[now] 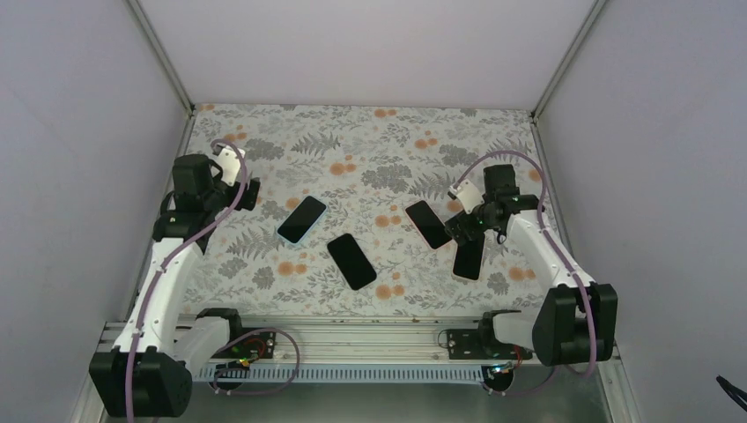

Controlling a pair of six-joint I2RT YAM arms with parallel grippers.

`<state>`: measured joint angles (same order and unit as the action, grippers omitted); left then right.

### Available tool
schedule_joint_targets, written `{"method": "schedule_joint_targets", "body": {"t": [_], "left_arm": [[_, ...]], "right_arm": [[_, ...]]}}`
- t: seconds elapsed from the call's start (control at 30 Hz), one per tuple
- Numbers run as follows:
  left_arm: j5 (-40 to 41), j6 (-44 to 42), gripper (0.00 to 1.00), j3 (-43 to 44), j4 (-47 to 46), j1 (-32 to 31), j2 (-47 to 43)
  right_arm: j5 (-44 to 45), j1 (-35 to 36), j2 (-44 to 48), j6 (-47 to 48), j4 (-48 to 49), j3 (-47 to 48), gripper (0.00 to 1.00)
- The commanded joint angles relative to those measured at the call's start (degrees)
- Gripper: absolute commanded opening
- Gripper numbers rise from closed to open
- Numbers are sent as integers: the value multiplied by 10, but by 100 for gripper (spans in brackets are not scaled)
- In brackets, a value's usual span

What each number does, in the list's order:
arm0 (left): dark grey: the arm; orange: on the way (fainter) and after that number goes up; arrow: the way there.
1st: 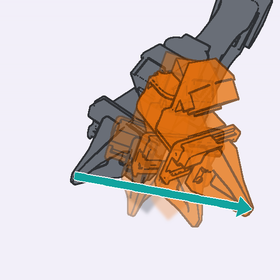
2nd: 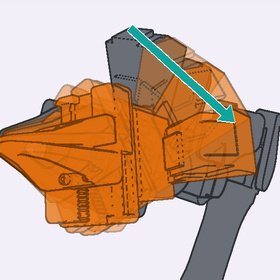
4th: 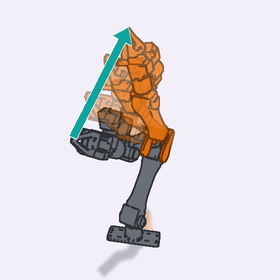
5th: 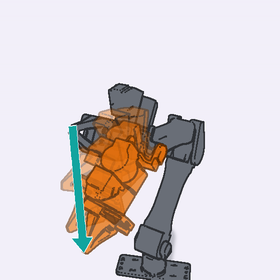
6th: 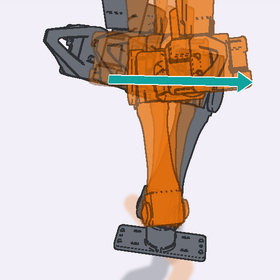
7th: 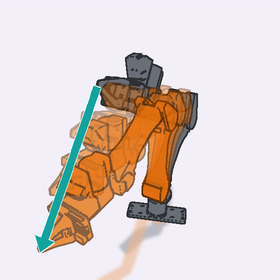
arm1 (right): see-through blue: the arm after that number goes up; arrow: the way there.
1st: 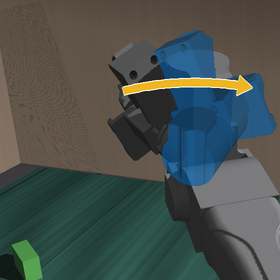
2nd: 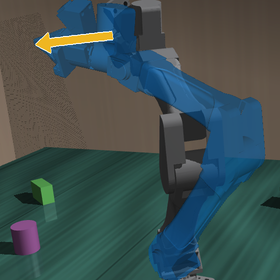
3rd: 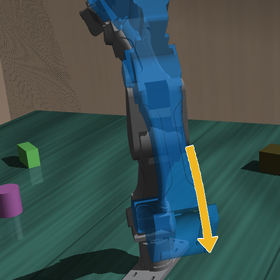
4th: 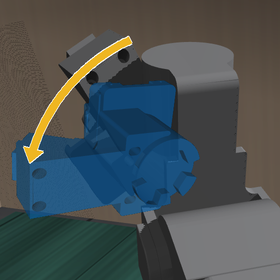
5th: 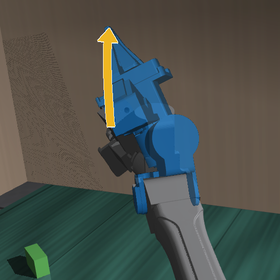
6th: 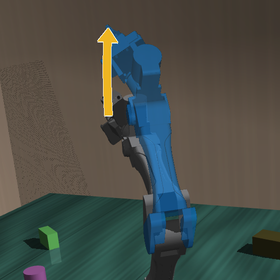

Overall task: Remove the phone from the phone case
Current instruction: Pick up the phone at the center of the board.

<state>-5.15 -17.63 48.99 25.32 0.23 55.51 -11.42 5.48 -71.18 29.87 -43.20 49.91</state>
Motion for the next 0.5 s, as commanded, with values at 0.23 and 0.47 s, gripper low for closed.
{"method": "schedule_joint_targets", "body": {"t": [0.23, 0.47], "left_arm": [[-42, -37, 100, 10, 2, 2, -11], [-61, -76, 100, 30, 13, 2, 29]], "right_arm": [[27, 50, -47, 0, 18, -1, 100], [25, 83, -110, -7, 48, 10, 100]]}}
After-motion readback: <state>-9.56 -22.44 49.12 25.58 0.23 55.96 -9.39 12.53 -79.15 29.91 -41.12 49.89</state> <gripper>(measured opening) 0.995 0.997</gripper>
